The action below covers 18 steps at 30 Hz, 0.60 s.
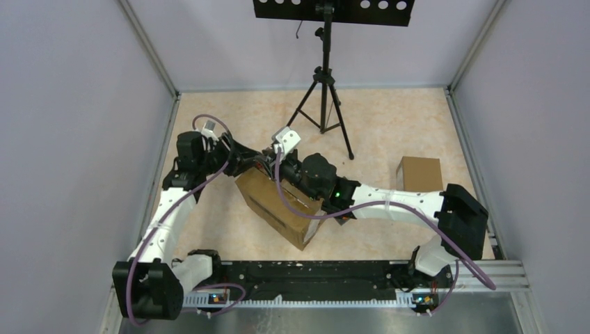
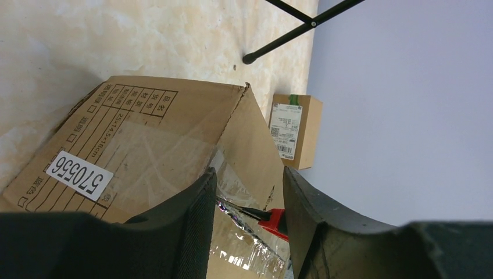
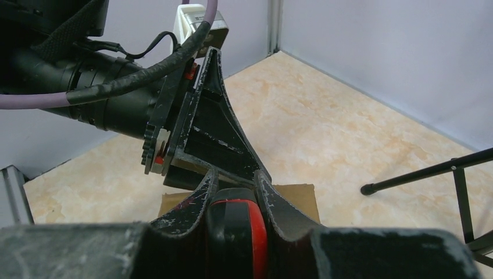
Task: Unpack the express box
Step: Cut the express box at the center of the board.
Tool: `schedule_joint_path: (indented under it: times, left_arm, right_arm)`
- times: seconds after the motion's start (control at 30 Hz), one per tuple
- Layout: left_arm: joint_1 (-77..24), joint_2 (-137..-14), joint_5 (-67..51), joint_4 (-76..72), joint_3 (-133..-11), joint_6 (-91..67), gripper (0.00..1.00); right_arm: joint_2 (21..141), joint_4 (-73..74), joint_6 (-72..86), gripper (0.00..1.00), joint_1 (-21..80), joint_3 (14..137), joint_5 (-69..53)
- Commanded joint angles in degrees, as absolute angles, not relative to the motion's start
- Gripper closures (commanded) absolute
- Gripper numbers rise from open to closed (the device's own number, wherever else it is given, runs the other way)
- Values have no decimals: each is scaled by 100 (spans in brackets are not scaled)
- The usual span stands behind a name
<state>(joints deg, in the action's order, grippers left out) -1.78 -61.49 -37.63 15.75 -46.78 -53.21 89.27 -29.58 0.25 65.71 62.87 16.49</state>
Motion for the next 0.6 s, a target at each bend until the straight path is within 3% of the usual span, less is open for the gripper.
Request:
schedule_joint_path:
  times: [0.0,0.57]
  left_arm:
    - [-176,-5897,-3214,1558,-4478,-5388,49]
    - [-211,-5761,-2416,1890,-4183,-5046,50]
  right_arm:
    - [8621,-3084,78,100,6568,6244,1667]
    - [8312,-1953,-144,100,6574,6357,1389]
